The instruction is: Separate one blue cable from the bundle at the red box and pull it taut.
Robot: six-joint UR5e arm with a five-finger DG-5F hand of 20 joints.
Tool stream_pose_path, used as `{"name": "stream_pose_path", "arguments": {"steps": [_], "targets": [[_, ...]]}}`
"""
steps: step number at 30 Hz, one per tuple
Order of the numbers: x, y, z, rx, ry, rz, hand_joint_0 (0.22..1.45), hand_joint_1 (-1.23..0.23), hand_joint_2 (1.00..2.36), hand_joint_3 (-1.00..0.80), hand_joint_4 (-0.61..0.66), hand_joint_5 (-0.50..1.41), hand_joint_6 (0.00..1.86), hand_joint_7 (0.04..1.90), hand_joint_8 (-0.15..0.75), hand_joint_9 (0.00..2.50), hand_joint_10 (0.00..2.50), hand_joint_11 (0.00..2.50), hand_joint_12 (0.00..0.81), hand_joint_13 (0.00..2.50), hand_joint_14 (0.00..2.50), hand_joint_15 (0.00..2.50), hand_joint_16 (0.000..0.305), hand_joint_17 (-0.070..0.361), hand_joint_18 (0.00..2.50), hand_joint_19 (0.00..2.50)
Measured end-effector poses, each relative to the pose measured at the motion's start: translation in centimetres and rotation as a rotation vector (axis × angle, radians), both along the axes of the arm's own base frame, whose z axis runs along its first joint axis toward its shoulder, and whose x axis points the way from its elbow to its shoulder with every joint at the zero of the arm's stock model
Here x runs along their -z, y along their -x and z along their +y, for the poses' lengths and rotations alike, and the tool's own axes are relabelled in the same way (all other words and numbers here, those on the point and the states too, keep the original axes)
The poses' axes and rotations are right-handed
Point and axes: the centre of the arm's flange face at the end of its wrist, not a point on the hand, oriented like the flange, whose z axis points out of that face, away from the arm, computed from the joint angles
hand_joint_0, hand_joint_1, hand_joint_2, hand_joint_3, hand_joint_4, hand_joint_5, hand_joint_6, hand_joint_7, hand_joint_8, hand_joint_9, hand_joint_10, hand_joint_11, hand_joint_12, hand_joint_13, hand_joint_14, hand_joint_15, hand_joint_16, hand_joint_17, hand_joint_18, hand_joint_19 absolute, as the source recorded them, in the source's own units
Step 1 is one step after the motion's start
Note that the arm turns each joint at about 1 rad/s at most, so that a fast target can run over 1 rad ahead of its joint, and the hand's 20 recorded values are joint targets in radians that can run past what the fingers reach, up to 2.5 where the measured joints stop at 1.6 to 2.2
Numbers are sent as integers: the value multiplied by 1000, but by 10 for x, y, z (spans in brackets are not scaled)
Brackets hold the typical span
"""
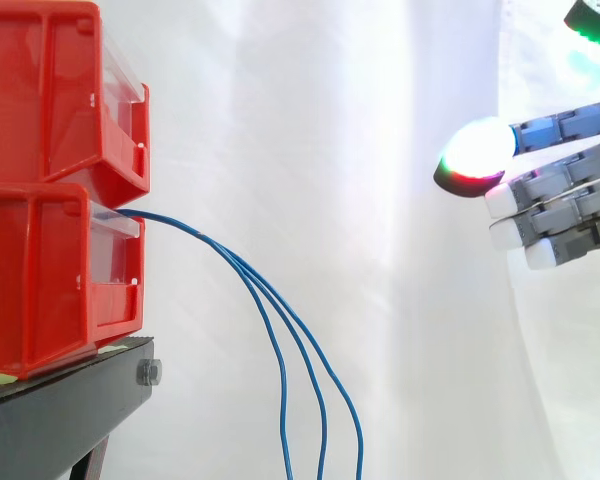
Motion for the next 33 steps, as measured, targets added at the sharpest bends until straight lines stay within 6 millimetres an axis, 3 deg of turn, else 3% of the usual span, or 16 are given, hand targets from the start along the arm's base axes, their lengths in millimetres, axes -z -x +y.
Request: {"name": "stream_pose_path", "arguments": {"steps": [10, 19, 33], "targets": [[9, -6, 0, 10, 0, -6, 489, -710, 1000, -500, 191, -160, 502, 851, 296, 687, 12, 474, 349, 647, 14, 427, 48, 107, 468, 561], [33, -19, 2, 17, -10, -9, 492, -708, 1000, -500, 191, -158, 502, 851, 298, 695, 12, 489, 351, 660, 16, 440, 48, 107, 475, 571], [35, -25, -3, 60, 28, -18, 494, -702, 1000, -500, 192, -157, 502, 856, 297, 708, 15, 499, 349, 691, 16, 475, 48, 107, 506, 594]]}}
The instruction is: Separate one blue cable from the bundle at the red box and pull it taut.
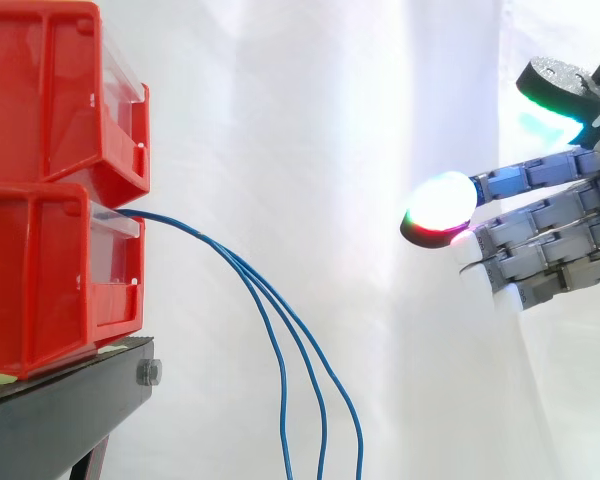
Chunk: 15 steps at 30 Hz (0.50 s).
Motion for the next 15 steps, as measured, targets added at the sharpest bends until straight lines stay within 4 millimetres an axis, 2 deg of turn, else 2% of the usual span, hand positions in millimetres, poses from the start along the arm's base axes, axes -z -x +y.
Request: {"name": "stream_pose_path", "arguments": {"steps": [9, 15], "targets": [[-1, -5, 2, 14, 44, -8, 495, -699, 1000, -500, 194, -157, 502, 855, 298, 712, 13, 499, 351, 696, 16, 483, 48, 107, 513, 595], [-3, -18, 6, 4, 59, -21, 495, -694, 1000, -500, 194, -157, 502, 856, 298, 716, 13, 500, 349, 694, 17, 476, 48, 107, 512, 593]]}}
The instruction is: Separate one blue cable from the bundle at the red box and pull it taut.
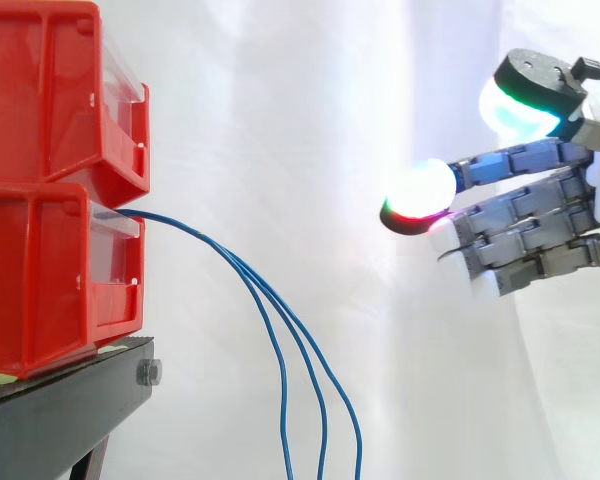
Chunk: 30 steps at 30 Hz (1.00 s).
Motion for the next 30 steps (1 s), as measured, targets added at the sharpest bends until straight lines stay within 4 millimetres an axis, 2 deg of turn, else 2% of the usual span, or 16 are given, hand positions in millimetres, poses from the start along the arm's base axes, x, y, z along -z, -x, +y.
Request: {"name": "stream_pose_path", "arguments": {"steps": [6, 13, 21, 26, 30], "targets": [[-2, -15, 3, -9, 2, -6, 494, -691, 1000, -500, 196, -157, 502, 855, 299, 713, 13, 502, 352, 695, 18, 479, 48, 107, 515, 594], [28, -38, 6, -46, -31, -1, 494, -684, 1000, -500, 197, -157, 502, 856, 299, 721, 13, 513, 352, 704, 16, 491, 48, 108, 516, 594], [33, -48, 12, -70, -41, -11, 493, -683, 1000, -500, 200, -156, 502, 857, 301, 720, 15, 504, 354, 706, 18, 494, 48, 108, 517, 605], [48, -62, 15, -82, -54, -6, 494, -674, 1000, -500, 201, -155, 502, 856, 306, 731, 13, 510, 356, 710, 18, 498, 48, 108, 525, 602], [68, -77, 19, -103, -86, -11, 493, -668, 1000, -500, 202, -154, 502, 854, 307, 733, 16, 510, 358, 713, 16, 498, 48, 108, 527, 602]]}}
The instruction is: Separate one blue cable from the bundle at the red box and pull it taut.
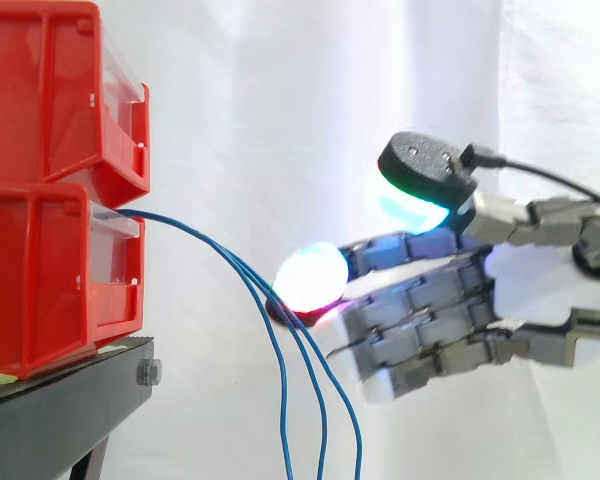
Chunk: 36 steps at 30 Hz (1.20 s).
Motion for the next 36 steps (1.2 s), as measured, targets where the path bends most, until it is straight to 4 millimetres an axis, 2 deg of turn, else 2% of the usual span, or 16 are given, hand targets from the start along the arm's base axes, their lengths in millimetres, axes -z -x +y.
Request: {"name": "stream_pose_path", "arguments": {"steps": [8, 19, 27, 33, 36], "targets": [[7, -12, 6, -48, -37, -42, 493, -656, 1000, -500, 208, -154, 502, 855, 309, 740, 13, 517, 360, 714, 18, 502, 48, 108, 529, 605], [36, -24, 9, -115, -95, -55, 493, -632, 1000, -500, 210, -152, 502, 853, 312, 749, 13, 510, 360, 726, 18, 514, 48, 108, 541, 614], [44, -27, 9, -137, -144, -68, 494, -627, 1000, -500, 213, -151, 502, 851, 313, 753, 13, 512, 361, 732, 18, 518, 48, 108, 547, 619], [63, -31, 10, -161, -162, -74, 494, -631, 1000, -500, 209, -152, 503, 854, 312, 752, 13, 521, 362, 732, 18, 520, 48, 109, 550, 620], [64, -34, 11, -173, -174, -108, 493, -646, 1000, -500, 211, -154, 502, 858, 313, 749, 13, 514, 361, 733, 16, 520, 48, 109, 550, 621]]}}
